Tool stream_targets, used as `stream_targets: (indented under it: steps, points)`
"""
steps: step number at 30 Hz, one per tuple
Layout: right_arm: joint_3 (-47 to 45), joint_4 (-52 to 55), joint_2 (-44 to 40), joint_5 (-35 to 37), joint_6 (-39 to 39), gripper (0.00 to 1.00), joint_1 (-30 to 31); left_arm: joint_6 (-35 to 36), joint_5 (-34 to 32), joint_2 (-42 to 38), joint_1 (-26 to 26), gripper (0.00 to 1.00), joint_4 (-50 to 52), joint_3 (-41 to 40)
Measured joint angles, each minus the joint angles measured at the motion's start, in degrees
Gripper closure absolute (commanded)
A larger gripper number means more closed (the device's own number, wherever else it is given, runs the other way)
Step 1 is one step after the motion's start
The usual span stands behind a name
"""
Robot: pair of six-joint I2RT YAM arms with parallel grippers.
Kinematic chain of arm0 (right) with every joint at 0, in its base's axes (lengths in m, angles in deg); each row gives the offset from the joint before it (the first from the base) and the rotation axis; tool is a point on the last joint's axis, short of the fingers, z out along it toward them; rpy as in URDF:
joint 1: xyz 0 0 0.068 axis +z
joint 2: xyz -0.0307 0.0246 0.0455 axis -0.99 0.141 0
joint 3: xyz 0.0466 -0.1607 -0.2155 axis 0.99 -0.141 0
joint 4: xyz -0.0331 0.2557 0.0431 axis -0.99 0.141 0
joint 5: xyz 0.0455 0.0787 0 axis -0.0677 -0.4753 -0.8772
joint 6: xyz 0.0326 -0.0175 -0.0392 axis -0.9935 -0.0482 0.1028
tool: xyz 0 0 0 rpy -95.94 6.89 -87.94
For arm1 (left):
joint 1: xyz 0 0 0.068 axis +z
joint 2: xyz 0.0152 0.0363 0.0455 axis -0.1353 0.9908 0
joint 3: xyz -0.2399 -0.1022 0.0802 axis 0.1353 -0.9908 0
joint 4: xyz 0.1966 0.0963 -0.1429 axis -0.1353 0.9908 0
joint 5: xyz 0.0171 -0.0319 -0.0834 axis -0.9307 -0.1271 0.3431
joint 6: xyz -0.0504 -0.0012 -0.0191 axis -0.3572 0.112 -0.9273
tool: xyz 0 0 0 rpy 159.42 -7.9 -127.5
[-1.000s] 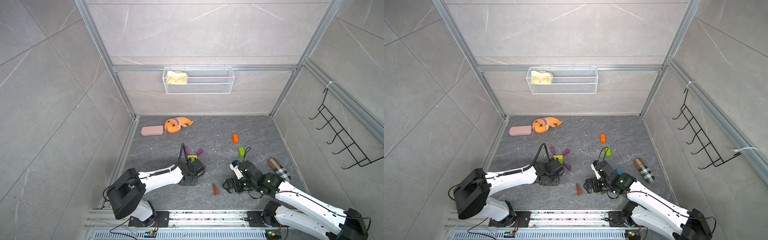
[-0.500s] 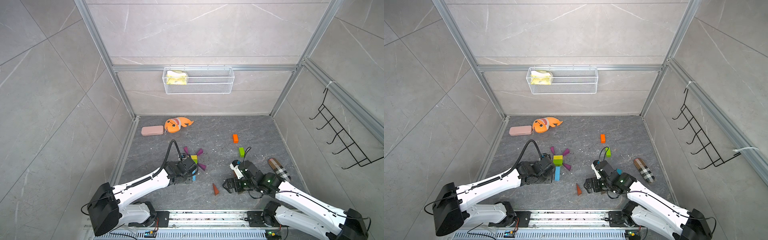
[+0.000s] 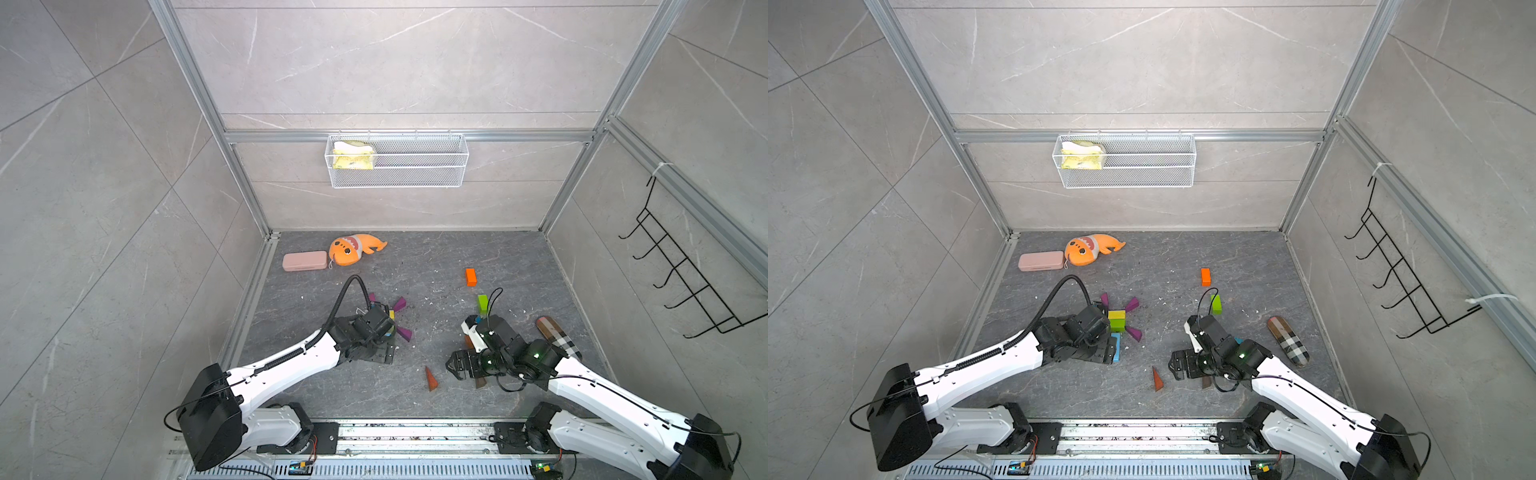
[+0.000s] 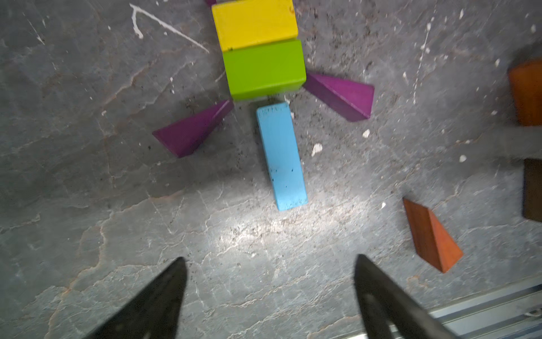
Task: Assemble a small pinwheel with building blocks
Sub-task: Pick up the building block from the center of the board.
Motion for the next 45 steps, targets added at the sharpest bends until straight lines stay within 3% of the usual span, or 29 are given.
stream_targets:
  steps: [6,10,14,17,21,26,29,36,45]
  points:
    - [7.1,0.2,3.9,0.3,1.2,0.00,-3.9,11.3,6.1,3.8,9.4,0.00,1.1,12.7]
    - [11.0,0.5,6.7,0.1,3.1,0.00,-9.7,18.3,9.9,4.5,15.0,0.00,0.5,19.7]
    - [13.8,1.3,7.6,0.1,4.7,0.00,-17.1,22.1,12.9,4.0,19.4,0.00,-4.3,20.3]
    - [15.0,1.8,8.5,0.4,5.5,0.02,-22.8,25.2,19.1,6.3,22.3,0.01,-5.3,20.8]
    - [15.1,3.1,11.8,2.1,6.2,0.08,-25.7,29.0,25.6,11.6,22.8,0.00,-7.8,21.2]
    - [16.5,3.8,18.1,4.1,7.1,0.32,-28.3,30.3,28.9,12.0,22.7,0.00,-12.2,17.7]
    - [20.2,3.4,24.5,5.1,6.7,0.34,-30.0,30.3,30.2,13.0,22.7,0.00,-12.5,17.6]
    - [24.8,-2.5,37.1,3.8,-3.7,0.31,-33.2,29.8,32.2,13.9,22.7,0.00,-13.0,17.6]
    - [30.2,0.5,38.0,11.2,-21.8,0.25,-32.5,28.9,34.8,14.6,22.7,0.00,-13.3,17.6]
